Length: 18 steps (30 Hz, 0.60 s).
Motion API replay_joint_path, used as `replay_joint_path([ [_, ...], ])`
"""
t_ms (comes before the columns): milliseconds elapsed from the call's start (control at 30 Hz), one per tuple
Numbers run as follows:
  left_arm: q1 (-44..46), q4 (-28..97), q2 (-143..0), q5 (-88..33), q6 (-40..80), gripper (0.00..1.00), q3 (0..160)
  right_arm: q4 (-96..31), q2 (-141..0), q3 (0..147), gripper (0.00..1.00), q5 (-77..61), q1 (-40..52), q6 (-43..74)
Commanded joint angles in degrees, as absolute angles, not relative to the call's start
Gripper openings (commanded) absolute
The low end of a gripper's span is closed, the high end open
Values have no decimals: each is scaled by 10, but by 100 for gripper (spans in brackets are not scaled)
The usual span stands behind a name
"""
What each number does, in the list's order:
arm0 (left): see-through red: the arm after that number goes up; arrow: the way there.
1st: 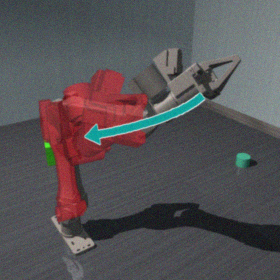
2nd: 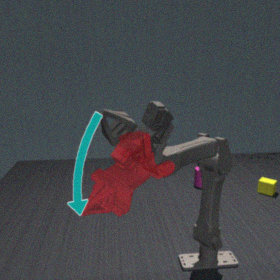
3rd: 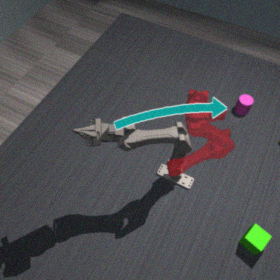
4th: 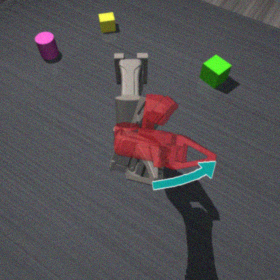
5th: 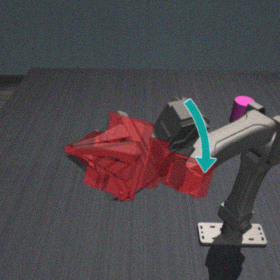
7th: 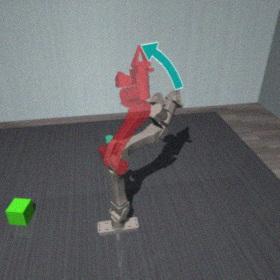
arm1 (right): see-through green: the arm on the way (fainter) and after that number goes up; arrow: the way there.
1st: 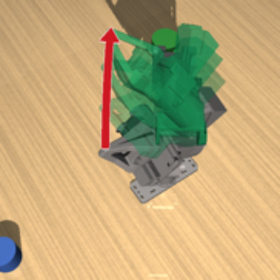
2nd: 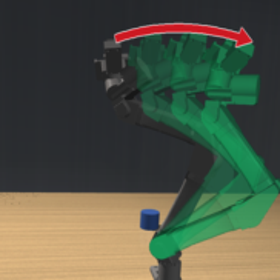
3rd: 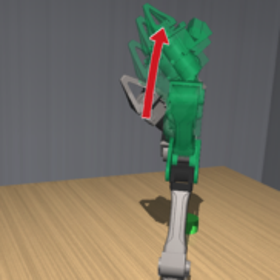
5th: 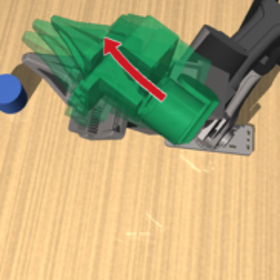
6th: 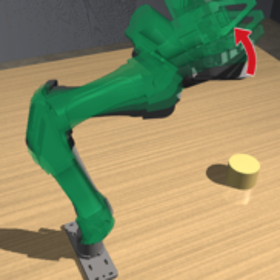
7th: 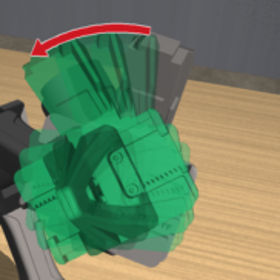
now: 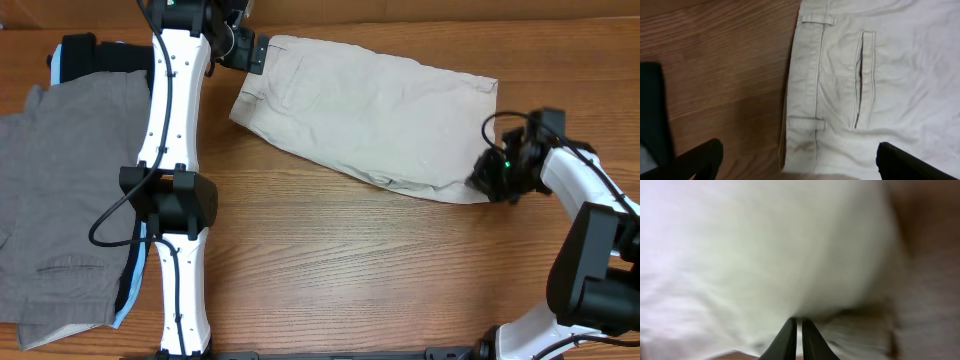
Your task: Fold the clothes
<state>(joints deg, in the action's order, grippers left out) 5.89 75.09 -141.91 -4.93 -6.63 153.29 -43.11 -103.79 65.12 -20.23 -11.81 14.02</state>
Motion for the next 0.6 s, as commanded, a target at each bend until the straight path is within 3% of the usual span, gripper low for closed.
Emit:
replay_joint_path([
  [0, 55, 719, -1432, -65, -87, 100, 1476, -432, -1038, 682, 10, -215, -108, 117],
  [233, 58, 644, -1432, -137, -157, 100, 1392, -468, -1038, 717, 16, -218, -104, 111],
  [567, 65, 608, -1433, -117, -142, 100, 1276, -514, -1033, 759, 31, -222, -83, 108],
])
